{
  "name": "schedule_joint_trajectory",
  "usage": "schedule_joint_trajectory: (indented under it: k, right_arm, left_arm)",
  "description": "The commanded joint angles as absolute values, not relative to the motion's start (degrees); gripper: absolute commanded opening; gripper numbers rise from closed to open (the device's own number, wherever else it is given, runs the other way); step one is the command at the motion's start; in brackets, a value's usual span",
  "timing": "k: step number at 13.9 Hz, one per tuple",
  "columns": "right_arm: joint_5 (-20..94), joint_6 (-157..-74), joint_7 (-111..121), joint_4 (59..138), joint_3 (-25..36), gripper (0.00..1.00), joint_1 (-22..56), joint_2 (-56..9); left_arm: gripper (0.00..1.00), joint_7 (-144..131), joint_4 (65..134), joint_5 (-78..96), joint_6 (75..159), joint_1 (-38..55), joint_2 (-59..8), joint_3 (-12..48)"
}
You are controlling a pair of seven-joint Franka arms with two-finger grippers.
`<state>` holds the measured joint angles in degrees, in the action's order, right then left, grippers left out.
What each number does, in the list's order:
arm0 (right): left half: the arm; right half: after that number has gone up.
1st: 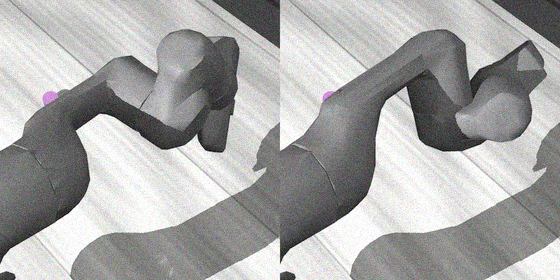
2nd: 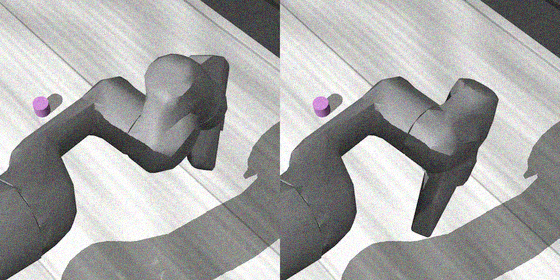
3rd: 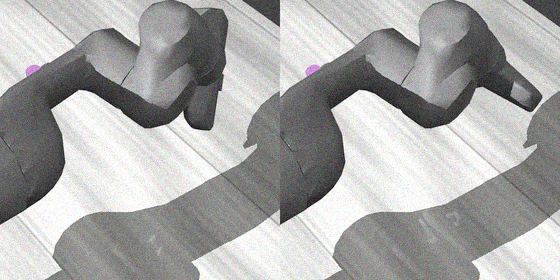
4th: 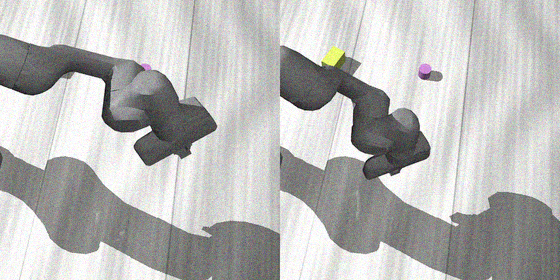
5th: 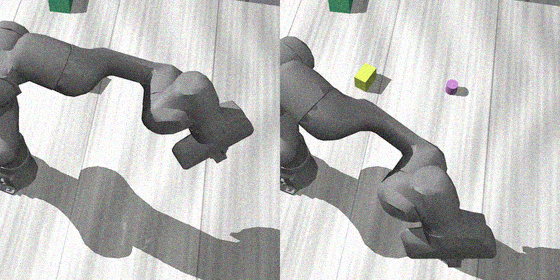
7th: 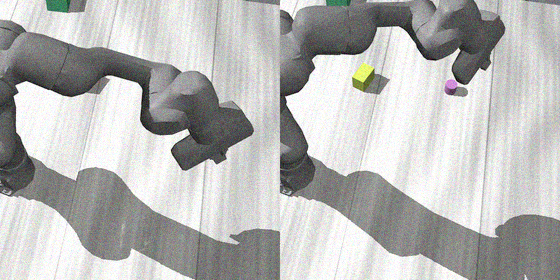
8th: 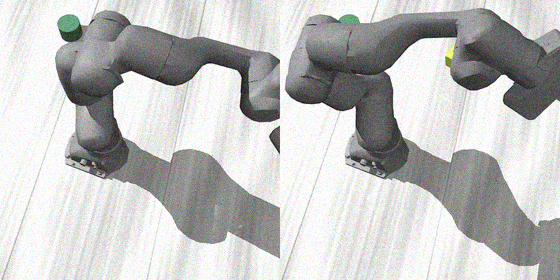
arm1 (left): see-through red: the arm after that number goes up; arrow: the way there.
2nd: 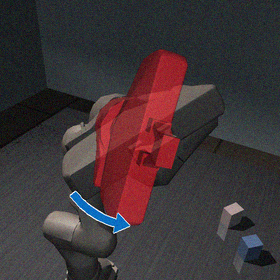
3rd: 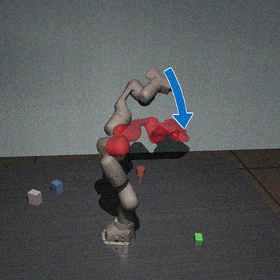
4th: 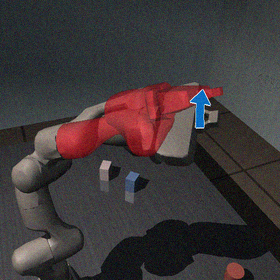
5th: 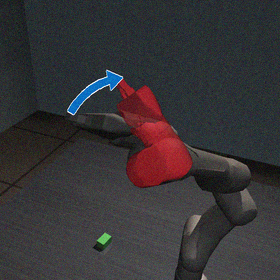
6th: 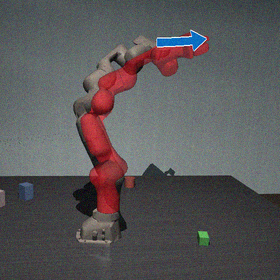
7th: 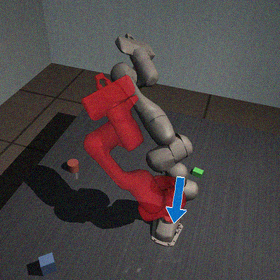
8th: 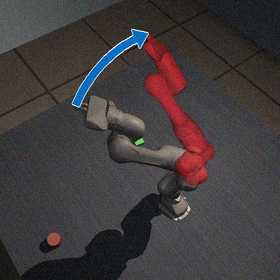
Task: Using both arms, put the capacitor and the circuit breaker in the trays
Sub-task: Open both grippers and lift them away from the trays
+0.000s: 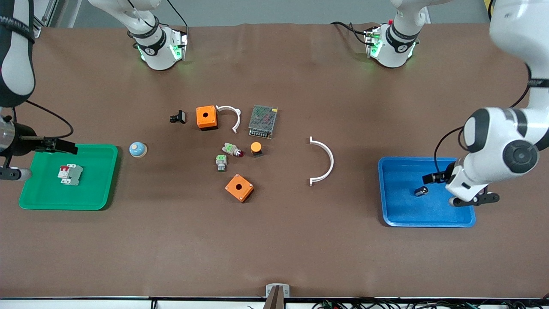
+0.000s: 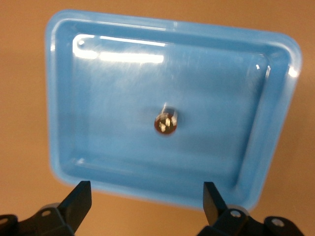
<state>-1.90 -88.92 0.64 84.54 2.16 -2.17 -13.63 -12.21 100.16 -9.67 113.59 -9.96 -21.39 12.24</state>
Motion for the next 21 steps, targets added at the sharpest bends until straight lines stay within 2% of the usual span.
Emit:
schedule_joint_trajectory:
  k: [1,4,8,13,21]
  right_arm:
    - [-3.1,-88.7,-0.3,84.3,2.2,1.0,-1.6,-12.7]
    - [-3.3,-88.7,-0.8,81.8,2.3,1.0,-1.3,-13.0]
    - [-3.1,-87.0,-0.4,81.0,2.3,1.0,-1.4,-13.0]
    - [1.1,-84.5,-0.1,82.3,2.5,1.0,-2.5,-11.0]
    - [0.3,-87.3,3.8,90.4,2.4,1.0,-2.1,-2.1]
  left_arm:
    - [1.0,-7.9,102.0,-5.2,107.4,-10.9,-13.6,13.0]
    - [1.0,-3.8,102.0,-0.2,101.2,-13.7,-5.7,13.1]
    - [1.0,-2.0,100.6,4.0,96.7,-15.6,1.0,13.1]
    - [1.0,-2.9,92.1,3.5,91.8,-15.2,0.3,13.1]
    - [1.0,-3.0,89.0,2.9,91.6,-15.3,0.2,13.1]
